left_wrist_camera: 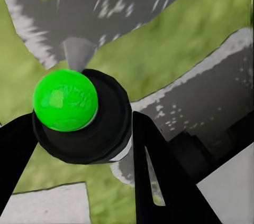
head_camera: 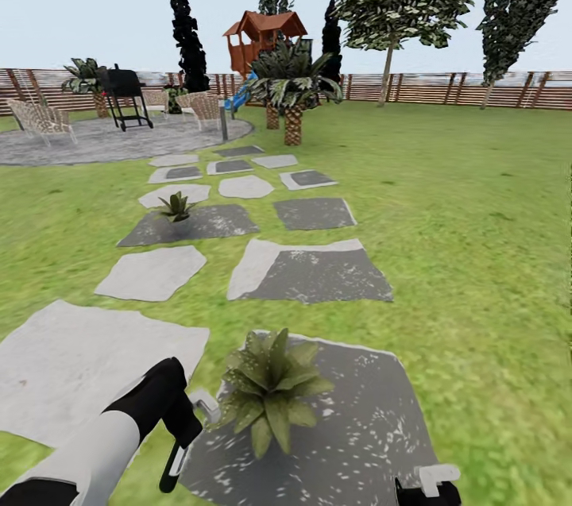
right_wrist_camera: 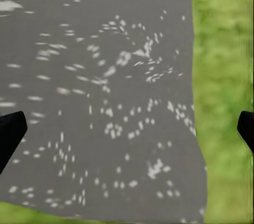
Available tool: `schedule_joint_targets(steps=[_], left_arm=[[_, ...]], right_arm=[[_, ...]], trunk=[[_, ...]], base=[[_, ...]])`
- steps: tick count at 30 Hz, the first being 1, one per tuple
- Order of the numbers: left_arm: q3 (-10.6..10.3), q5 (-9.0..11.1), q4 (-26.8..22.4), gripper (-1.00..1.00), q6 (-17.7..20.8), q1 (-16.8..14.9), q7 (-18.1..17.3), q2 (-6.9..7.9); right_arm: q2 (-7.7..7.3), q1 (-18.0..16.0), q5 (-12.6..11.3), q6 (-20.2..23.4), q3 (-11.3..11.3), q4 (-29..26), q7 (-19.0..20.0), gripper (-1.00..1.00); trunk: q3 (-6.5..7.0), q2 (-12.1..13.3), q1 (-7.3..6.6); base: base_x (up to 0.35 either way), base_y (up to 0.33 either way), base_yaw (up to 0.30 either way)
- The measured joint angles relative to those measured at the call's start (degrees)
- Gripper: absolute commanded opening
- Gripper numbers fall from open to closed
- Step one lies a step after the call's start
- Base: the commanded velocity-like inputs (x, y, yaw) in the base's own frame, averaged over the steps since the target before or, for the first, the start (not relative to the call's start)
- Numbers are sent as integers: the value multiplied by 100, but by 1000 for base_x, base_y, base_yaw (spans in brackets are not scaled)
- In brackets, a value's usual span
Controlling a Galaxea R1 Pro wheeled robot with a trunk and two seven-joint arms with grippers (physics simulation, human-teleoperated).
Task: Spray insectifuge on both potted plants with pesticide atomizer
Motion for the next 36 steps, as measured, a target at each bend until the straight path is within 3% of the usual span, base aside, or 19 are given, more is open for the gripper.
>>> schedule_joint_targets(steps=[16,25,30,36], left_arm=[[0,2,-3,-100,2,-9,-2,9],[0,2,-9,-100,0,-17,-17,7],[13,5,-532,-100,62,-20,-24,-23],[12,4,-614,-100,240,-119,-76,-25]], right_arm=[[7,-2,0,-2,0,5,-1,100],[6,0,0,1,0,6,1,100],[7,-1,-1,0,1,7,2,100],[14,0,-1,0,-1,8,2,100]], trunk=[[0,0,-1],[0,0,2],[0,0,-1],[0,0,0]], base=[[22,-273,248],[-194,-202,36],[-51,-36,141],[-1,-1,209]])
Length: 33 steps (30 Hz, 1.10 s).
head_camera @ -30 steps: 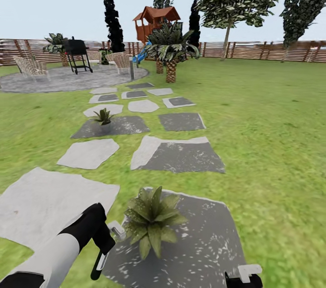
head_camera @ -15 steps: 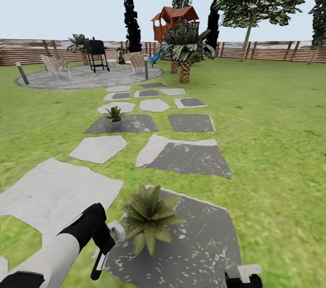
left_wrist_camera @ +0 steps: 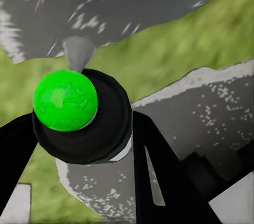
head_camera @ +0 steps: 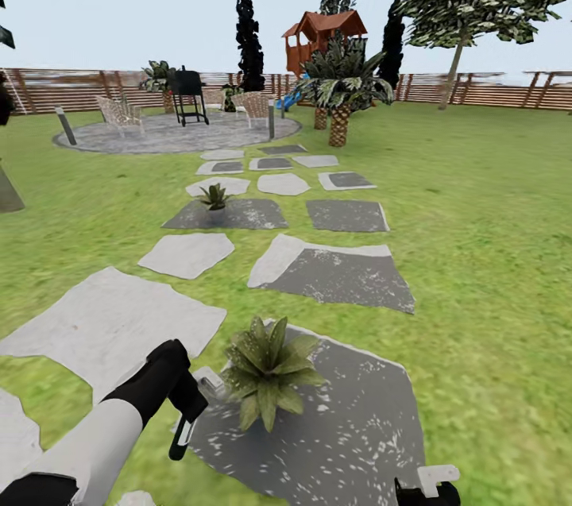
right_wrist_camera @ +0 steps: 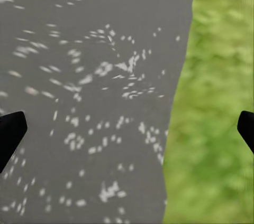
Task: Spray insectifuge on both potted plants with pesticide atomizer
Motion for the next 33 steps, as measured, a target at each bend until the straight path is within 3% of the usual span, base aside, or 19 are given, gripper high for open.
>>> schedule_joint_targets(steps=[9,20,33], left_arm=[[-13,12,13,-100,170,34,-36,11],[-17,8,14,-100,162,42,-33,7],[-19,2,7,-100,163,40,-35,9]], right_arm=[[-11,0,1,9,0,0,0,100],[-8,0,-1,0,1,-9,-2,100],[1,-1,0,0,3,-7,-2,100]], trunk=[[0,0,-1],[0,0,0],[0,0,1]], base=[[29,-18,9],[130,-216,15],[-172,-222,262]])
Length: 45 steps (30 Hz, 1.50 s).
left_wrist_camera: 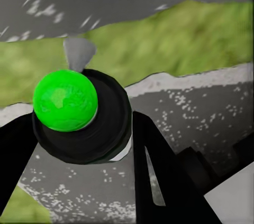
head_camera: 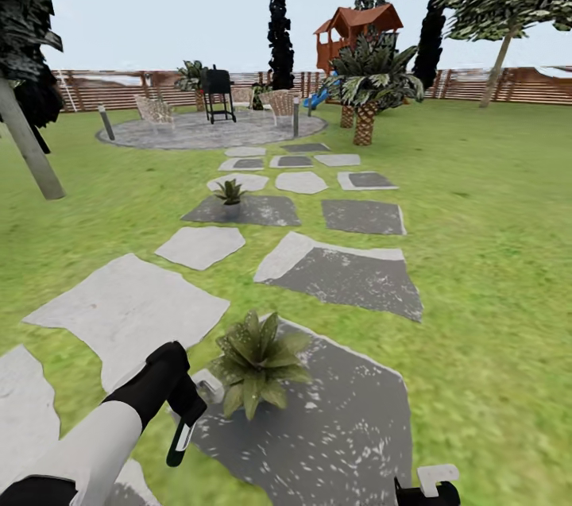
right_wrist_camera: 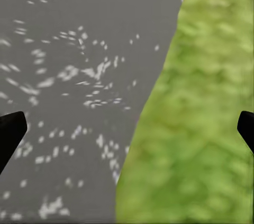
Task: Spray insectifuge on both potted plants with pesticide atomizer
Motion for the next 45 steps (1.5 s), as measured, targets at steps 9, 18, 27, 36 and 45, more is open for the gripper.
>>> schedule_joint_targets(steps=[9,18,27,36,45], left_arm=[[10,-24,87,-100,-19,24,20,4],[10,-16,87,-100,-22,51,35,16],[9,-35,85,-100,-26,52,36,12],[15,-57,89,-100,-20,51,50,26],[8,-62,382,-100,-26,121,51,31]], right_arm=[[-3,1,0,4,-3,1,2,100],[-9,1,1,8,-3,7,7,100],[-2,0,0,6,1,8,0,100],[0,1,0,9,-3,6,2,100],[0,1,0,6,-3,8,2,100]], trunk=[[0,0,-1],[0,0,-3],[0,0,0],[0,0,-1],[0,0,-1]], base=[[7,-33,226],[58,-41,6],[85,-206,48],[-47,-62,162],[0,0,34]])
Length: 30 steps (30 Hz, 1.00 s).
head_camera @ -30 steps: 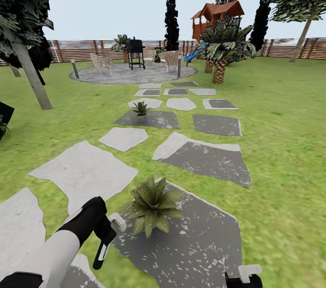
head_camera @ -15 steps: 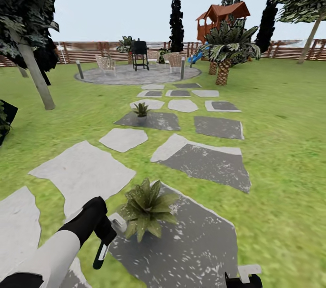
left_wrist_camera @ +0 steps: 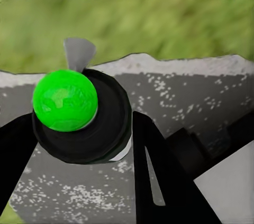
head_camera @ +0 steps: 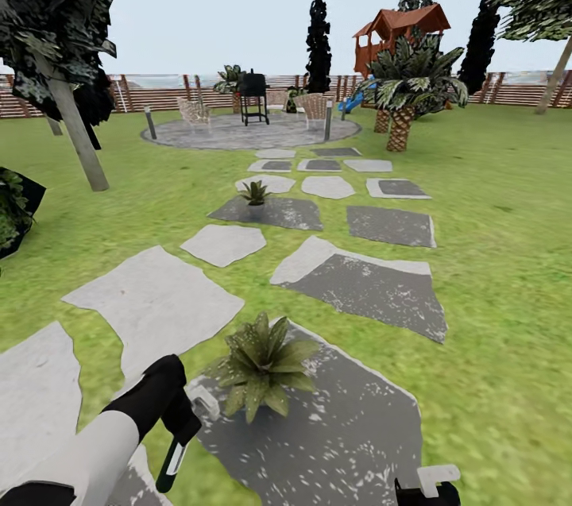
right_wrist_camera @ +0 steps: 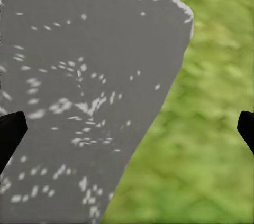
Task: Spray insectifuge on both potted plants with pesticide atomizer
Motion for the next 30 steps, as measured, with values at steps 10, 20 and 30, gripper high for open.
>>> schedule_joint_targets(steps=[10,20,30], left_arm=[[20,52,-54,-100,1,1,0,29],[20,59,-92,-100,-2,0,-4,3],[2,57,-103,-100,24,-87,-37,-32]], right_arm=[[0,0,0,-1,0,1,-1,100],[-9,0,7,2,0,-1,-2,100],[-6,0,0,2,1,-1,-2,100]], trunk=[[0,0,0],[0,0,0],[0,0,2]], base=[[10,-25,267],[70,-252,51],[-142,-234,17]])
